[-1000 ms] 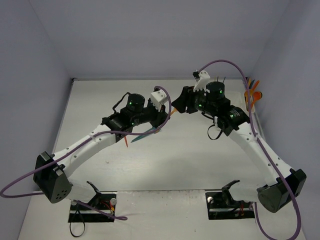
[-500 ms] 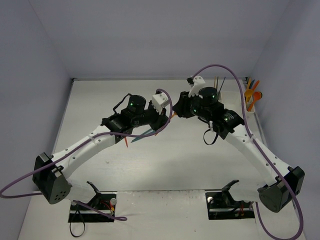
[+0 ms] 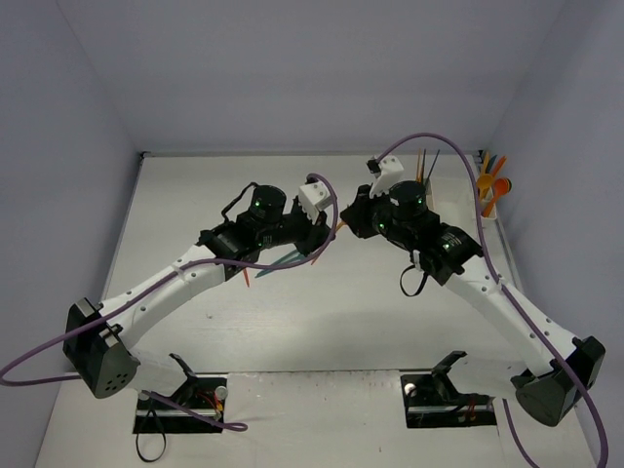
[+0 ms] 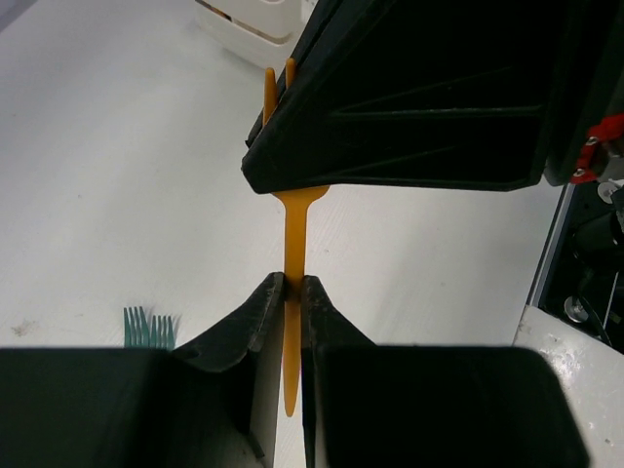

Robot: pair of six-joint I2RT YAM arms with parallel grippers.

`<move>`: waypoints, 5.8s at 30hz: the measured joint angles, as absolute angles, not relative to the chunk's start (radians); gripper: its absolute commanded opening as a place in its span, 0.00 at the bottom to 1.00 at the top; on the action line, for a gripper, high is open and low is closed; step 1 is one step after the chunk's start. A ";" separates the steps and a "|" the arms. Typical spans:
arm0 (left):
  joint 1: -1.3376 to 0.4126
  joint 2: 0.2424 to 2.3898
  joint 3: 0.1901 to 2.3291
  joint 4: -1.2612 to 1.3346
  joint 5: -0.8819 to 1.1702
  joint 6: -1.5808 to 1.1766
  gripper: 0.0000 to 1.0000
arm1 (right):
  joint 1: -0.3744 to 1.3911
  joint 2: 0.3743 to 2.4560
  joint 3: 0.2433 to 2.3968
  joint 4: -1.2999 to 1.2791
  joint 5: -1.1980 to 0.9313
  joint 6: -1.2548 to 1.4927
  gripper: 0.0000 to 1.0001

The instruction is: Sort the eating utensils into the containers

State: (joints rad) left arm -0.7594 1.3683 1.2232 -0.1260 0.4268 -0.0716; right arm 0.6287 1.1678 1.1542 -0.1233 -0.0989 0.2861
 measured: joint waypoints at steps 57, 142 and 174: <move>-0.589 1.085 0.852 -0.467 -0.121 -0.495 0.70 | 0.130 1.373 0.915 0.377 0.340 0.054 0.17; -0.728 1.206 1.089 -0.113 0.280 0.043 0.00 | 0.666 1.299 1.330 -0.175 -0.204 0.285 0.36; -0.745 1.205 1.086 -0.165 0.049 -0.043 0.80 | 0.709 1.228 1.303 -0.178 0.264 0.131 0.00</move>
State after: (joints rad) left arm -0.7451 1.2050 1.0865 -0.1649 0.0490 -0.0427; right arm 0.7087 1.2283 1.3029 -0.1777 0.2635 0.1310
